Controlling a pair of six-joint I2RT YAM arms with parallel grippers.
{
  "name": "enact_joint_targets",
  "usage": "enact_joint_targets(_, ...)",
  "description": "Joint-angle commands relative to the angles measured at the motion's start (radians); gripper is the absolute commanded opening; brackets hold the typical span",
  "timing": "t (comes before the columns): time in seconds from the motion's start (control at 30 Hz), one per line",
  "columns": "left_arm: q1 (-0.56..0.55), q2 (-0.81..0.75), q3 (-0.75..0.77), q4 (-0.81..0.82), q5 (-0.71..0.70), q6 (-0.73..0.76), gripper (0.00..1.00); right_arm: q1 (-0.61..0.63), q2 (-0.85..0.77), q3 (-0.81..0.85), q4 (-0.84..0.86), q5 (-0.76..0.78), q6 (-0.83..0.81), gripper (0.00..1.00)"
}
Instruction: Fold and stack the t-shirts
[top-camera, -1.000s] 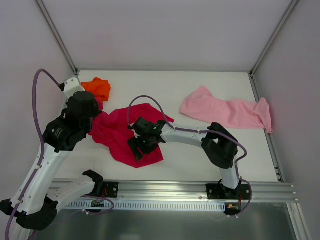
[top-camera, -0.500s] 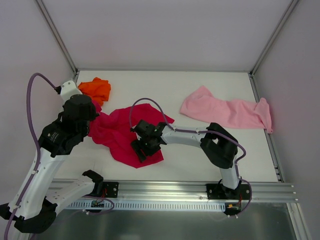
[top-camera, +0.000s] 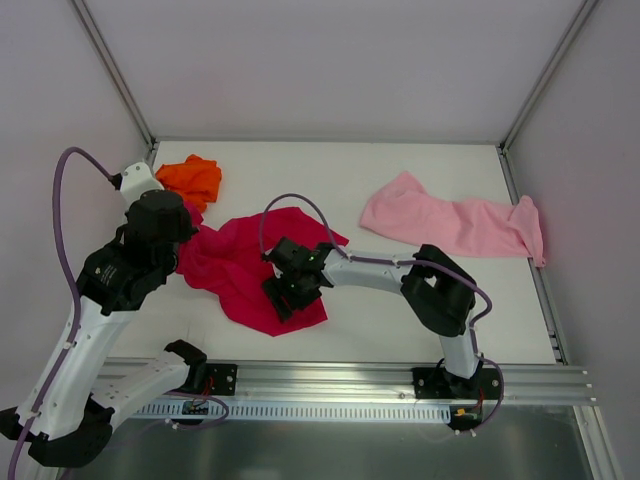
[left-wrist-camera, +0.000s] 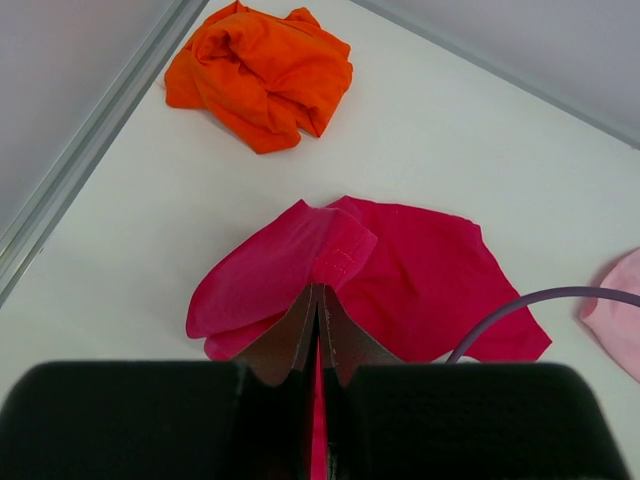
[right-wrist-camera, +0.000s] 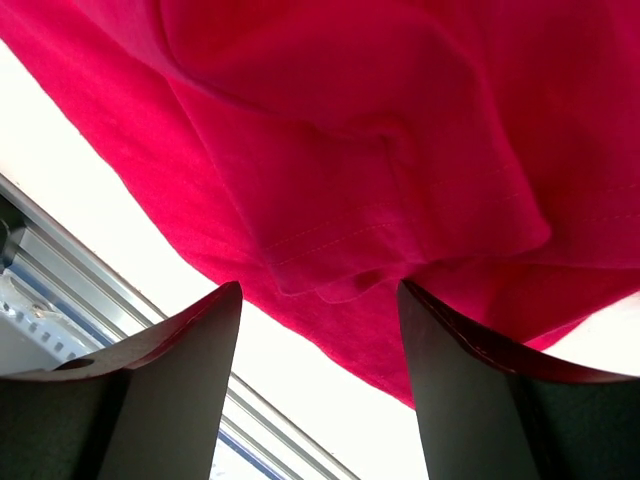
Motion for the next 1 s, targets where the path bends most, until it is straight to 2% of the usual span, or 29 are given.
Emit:
enact_joint_targets(0.0, -0.007, -0.01, -0.01, -0.004, -0.002, -0.015, 0.0, -0.017, 0.001, 0.061, -0.02, 0.006, -0.01, 0.68)
enact_joint_targets(0.33, -0.007, -0.009, -0.025, -0.003, 0.005, -0.031, 0.0, -0.058, 0.034, 0.184, -0.071, 0.003, -0.026, 0.7)
enact_joint_targets(0.43, -0.007, -0.009, -0.018, -0.006, 0.001, -0.029, 0.0, -0.132, 0.028, 0.179, -0.112, 0.099, -0.006, 0.71)
enact_joint_targets(0.47, -0.007, -0.009, -0.013, -0.007, 0.001, -0.029, 0.0, -0.199, 0.014, 0.168, -0.111, 0.136, 0.003, 0.71)
enact_joint_targets(0.57, -0.007, -0.007, -0.01, -0.016, 0.001, -0.025, 0.0, -0.372, -0.012, 0.112, -0.066, 0.089, 0.03, 0.71)
enact_joint_targets(0.67, -0.007, -0.01, -0.012, -0.019, 0.005, -0.028, 0.0, -0.48, 0.02, 0.206, -0.148, 0.076, -0.002, 0.72)
enact_joint_targets(0.8, -0.007, -0.018, -0.016, -0.035, 0.018, -0.051, 0.0, -0.56, 0.092, 0.361, -0.218, 0.087, -0.067, 0.74)
enact_joint_targets(0.97, -0.009, -0.036, -0.022, -0.052, 0.008, -0.062, 0.0, -0.67, 0.279, 0.679, -0.431, 0.024, -0.108, 0.79)
